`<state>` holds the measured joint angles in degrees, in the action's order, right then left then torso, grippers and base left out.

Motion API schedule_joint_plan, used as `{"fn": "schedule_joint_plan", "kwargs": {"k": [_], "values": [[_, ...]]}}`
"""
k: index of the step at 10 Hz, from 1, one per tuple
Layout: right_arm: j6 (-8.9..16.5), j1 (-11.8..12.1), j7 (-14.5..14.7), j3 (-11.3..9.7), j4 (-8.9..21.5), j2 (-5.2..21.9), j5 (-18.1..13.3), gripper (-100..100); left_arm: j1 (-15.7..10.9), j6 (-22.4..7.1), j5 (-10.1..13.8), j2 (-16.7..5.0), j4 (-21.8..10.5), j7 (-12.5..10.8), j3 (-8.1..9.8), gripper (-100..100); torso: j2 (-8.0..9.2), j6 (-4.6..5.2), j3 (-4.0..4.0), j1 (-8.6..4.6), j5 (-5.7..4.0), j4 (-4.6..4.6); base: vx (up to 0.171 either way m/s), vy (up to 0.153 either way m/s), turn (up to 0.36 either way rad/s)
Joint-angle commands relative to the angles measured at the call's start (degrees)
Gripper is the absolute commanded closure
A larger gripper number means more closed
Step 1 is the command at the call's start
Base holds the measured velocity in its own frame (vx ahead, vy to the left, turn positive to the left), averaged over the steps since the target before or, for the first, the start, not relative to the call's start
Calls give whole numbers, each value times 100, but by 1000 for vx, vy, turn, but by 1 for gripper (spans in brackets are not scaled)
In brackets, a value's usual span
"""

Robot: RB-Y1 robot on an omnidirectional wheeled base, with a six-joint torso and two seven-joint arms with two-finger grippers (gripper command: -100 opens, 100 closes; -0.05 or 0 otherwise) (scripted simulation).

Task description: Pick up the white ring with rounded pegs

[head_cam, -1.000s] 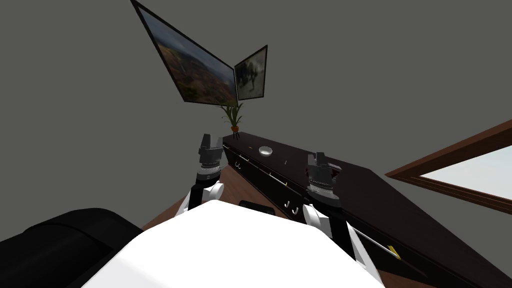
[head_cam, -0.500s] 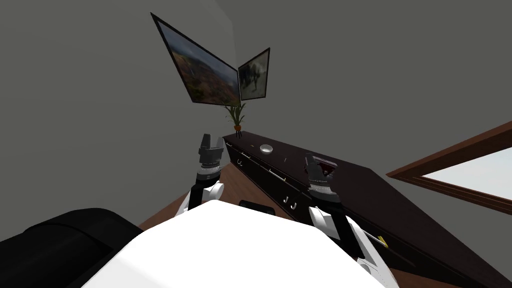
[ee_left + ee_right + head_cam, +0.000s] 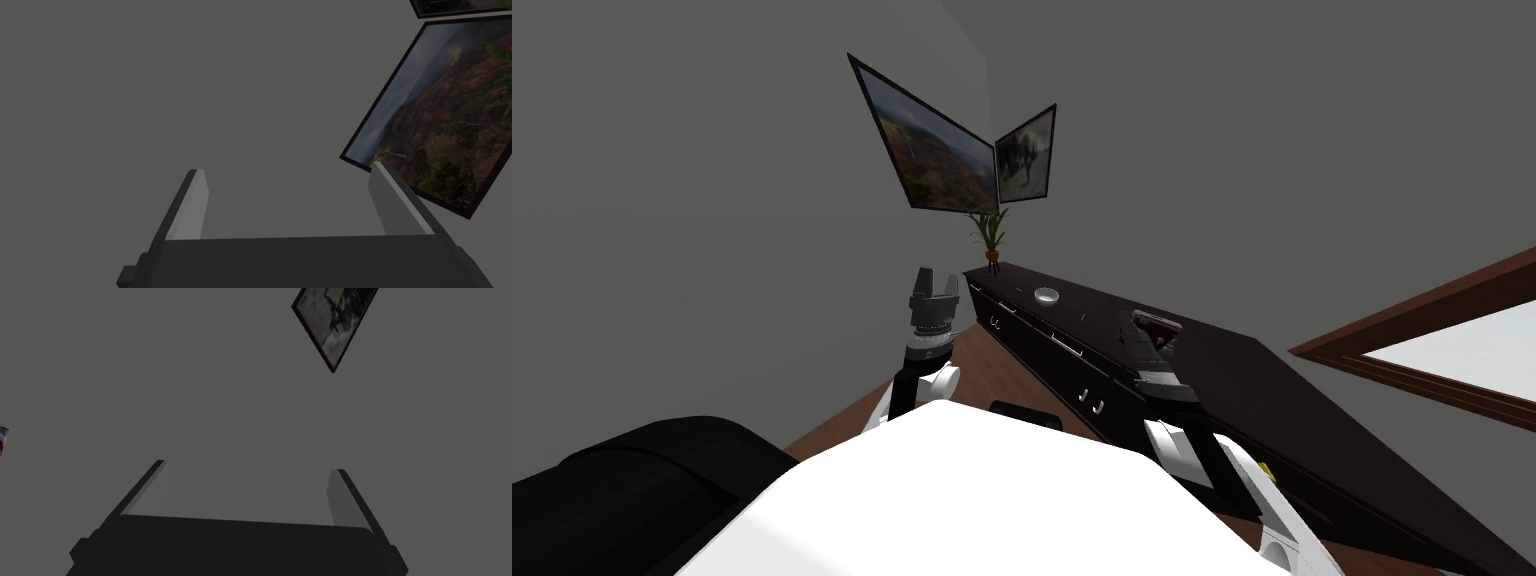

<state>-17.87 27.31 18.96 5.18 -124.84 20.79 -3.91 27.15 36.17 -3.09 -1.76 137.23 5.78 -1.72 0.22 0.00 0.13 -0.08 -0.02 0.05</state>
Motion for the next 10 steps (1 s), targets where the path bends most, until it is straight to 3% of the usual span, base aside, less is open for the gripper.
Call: {"fn": "schedule_joint_plan", "kwargs": {"k": [1, 2, 3, 4, 6, 7, 10], "values": [[286, -47, 170, 90, 190, 286, 7, -100, 0, 0, 0, 0, 0, 0, 0, 0, 0, 0, 0, 0, 0, 0, -82, -2, 166], [370, -47, 170, 90, 190, 331, 7, -100, -1, 0, 0, 0, 0, 0, 0, 0, 4, -2, 2, 2, 0, 1, -58, 3, 49], [531, -48, 274, 141, 308, 542, 14, -100, 0, 0, 0, 0, 0, 0, 0, 0, -1, 1, 0, 4, 1, 0, -48, 12, 66], [604, -48, 274, 141, 308, 545, 14, -100, 0, 0, 0, 0, 0, 0, 0, 0, -4, 0, -2, 7, 2, -1, -35, 9, 48], [1006, -45, 459, 236, 570, 902, 41, -100, 0, 0, 0, 0, 0, 0, 0, 0, -8, -1, -5, 9, 2, -2, -50, 18, 129], [1088, -45, 459, 236, 570, 981, 41, -100, 0, 0, 0, 0, 0, 0, 0, 0, -7, -2, -4, 8, 2, -1, -40, 17, 50], [1726, -22, 661, 355, 1022, 1584, 119, -100, 0, 0, 0, 0, 0, 0, 0, 0, -12, -1, -7, 17, 4, -2, -32, 45, 140]]}}
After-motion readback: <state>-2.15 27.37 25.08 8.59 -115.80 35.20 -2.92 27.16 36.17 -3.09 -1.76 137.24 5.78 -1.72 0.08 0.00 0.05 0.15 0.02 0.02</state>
